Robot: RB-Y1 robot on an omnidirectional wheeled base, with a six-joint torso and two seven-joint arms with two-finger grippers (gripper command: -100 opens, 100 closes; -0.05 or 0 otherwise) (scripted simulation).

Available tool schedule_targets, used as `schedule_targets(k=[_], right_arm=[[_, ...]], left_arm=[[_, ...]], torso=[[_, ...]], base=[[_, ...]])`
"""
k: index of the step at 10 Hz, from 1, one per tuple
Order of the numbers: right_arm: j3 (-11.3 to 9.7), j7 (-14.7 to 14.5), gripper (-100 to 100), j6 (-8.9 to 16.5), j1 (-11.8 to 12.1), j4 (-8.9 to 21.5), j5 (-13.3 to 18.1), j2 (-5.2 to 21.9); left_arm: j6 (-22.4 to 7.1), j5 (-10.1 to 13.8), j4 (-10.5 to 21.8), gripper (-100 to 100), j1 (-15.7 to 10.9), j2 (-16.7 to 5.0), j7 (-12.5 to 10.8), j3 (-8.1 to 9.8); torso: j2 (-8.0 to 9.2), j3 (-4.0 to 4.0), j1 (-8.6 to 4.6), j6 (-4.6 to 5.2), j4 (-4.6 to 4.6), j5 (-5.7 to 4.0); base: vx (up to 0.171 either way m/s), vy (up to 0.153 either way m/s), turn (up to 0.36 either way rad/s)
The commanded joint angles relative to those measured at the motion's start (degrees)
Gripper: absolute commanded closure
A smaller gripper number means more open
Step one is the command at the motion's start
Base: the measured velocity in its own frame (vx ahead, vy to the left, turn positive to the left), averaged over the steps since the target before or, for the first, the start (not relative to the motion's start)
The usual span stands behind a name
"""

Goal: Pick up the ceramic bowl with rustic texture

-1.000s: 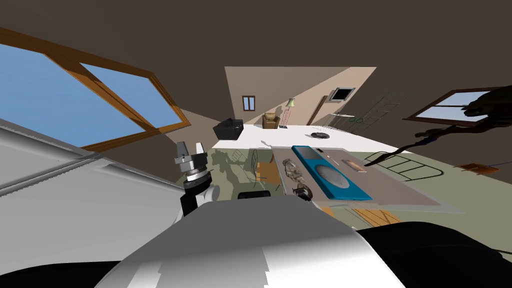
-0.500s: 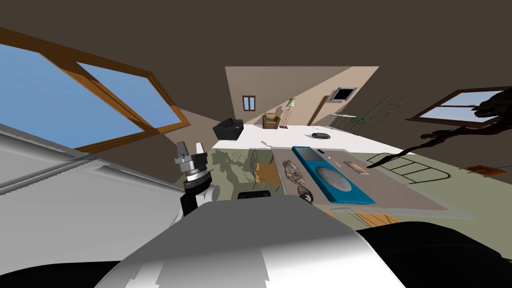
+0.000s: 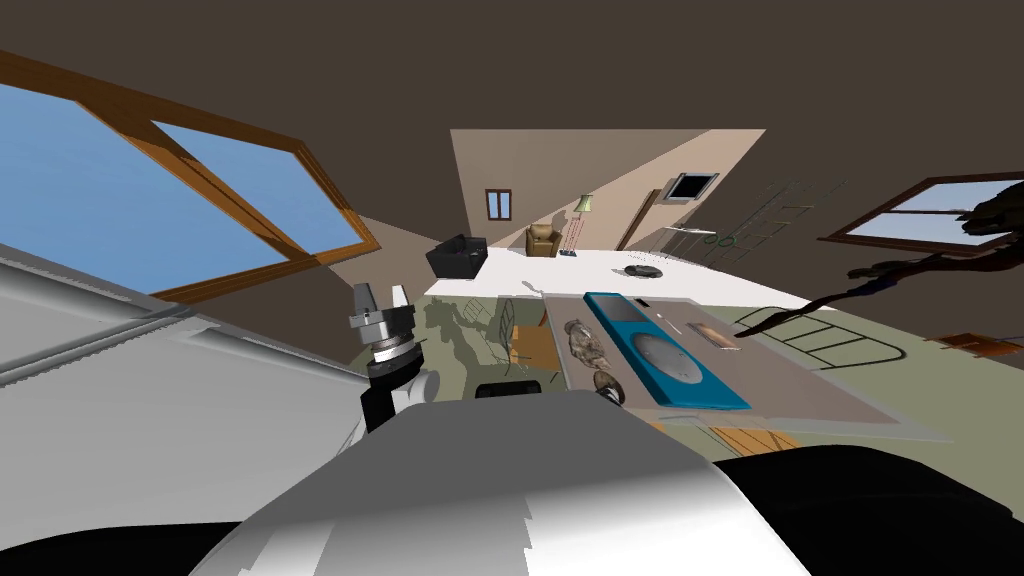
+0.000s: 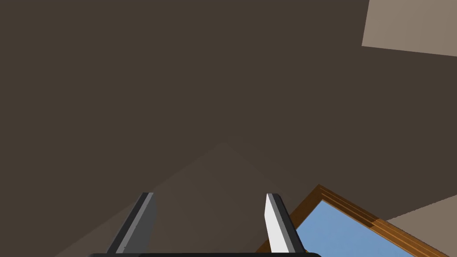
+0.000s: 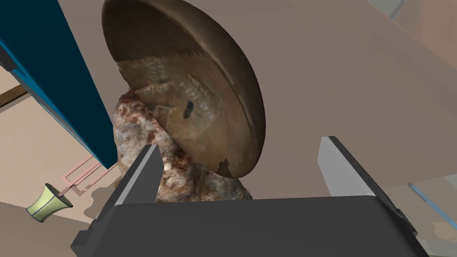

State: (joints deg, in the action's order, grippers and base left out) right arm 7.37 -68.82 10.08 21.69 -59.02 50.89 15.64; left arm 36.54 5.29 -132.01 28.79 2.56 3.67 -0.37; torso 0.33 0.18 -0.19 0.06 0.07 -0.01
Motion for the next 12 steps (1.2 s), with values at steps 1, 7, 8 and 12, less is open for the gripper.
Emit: schedule_targets(k=[1,7,8,12], right_arm=[[1.1,0.0,-100,-0.2,-1.7,1.8,1.3,-0.7],[3.5,-0.1,-100,2.3,-9.5,7.9,5.1,-4.1],[3.9,-0.1,-100,2.7,-10.8,8.9,5.8,-4.7],[4.3,0.3,100,1.9,-10.2,8.8,6.4,-4.6]], left_arm=[[0.0,0.0,0.0,0,0.0,0.0,0.0,0.00],[0.0,0.0,0.0,0,0.0,0.0,0.0,0.00],[0.0,0.0,0.0,0,0.0,0.0,0.0,0.00],[0.0,0.0,0.0,0,0.0,0.0,0.0,0.00]], torso=[[0.00,0.00,0.00,0.00,0.00,0.00],[0.01,0.01,-0.02,0.01,0.00,-0.01],[-0.01,0.00,-0.06,-0.02,0.00,-0.07],[-0.28,-0.16,0.00,0.00,-0.07,-0.06]], base=[[-0.065,-0.052,0.013],[-0.064,-0.047,0.026],[-0.069,-0.038,0.030],[-0.008,-0.005,0.002]])
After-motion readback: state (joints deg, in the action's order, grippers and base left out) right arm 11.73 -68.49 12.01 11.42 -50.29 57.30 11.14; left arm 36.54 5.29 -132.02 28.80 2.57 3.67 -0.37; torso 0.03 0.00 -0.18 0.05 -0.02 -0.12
